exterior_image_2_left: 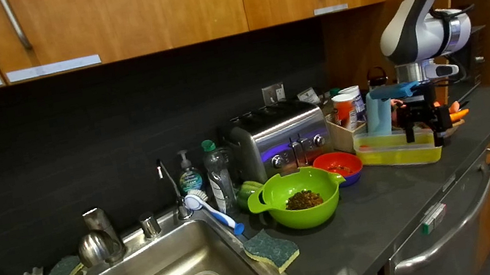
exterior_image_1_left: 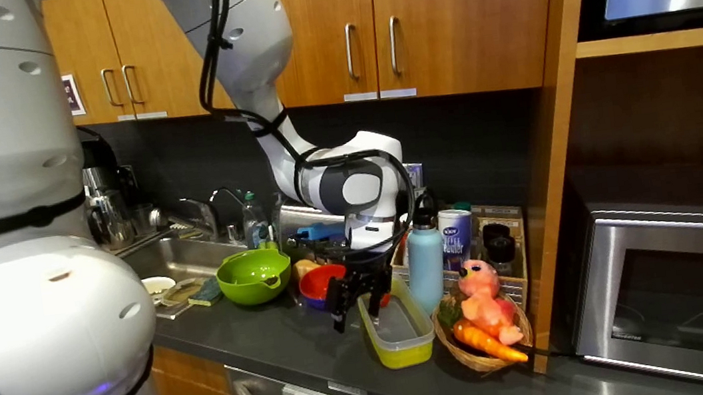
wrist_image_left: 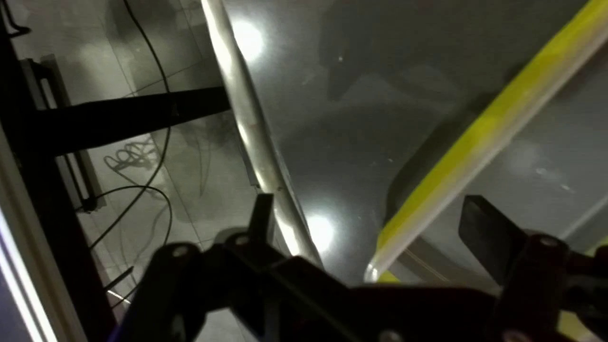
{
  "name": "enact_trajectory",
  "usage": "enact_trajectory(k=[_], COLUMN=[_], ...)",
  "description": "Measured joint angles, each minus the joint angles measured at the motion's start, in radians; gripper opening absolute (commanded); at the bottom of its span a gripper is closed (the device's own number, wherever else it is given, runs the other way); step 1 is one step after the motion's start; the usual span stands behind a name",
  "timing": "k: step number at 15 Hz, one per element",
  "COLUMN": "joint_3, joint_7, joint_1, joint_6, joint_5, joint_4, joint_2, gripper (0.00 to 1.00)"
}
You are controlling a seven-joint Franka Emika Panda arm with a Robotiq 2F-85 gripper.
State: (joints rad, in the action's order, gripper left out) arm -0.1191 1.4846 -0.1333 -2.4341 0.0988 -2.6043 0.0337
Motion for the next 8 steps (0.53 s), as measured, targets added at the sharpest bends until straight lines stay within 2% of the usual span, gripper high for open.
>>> enact_trajectory(k=[4,8], joint_3=[-0.023,-0.031], joint_7=[0.135,0.203], joint_1=[0.0,0.0], joint_6=[-0.139,-0.186], joint_5=[-0.156,-0.207], joint_4=[0.0,-0.002], joint_2=[0.002,0.02], gripper=[1.0,1.0])
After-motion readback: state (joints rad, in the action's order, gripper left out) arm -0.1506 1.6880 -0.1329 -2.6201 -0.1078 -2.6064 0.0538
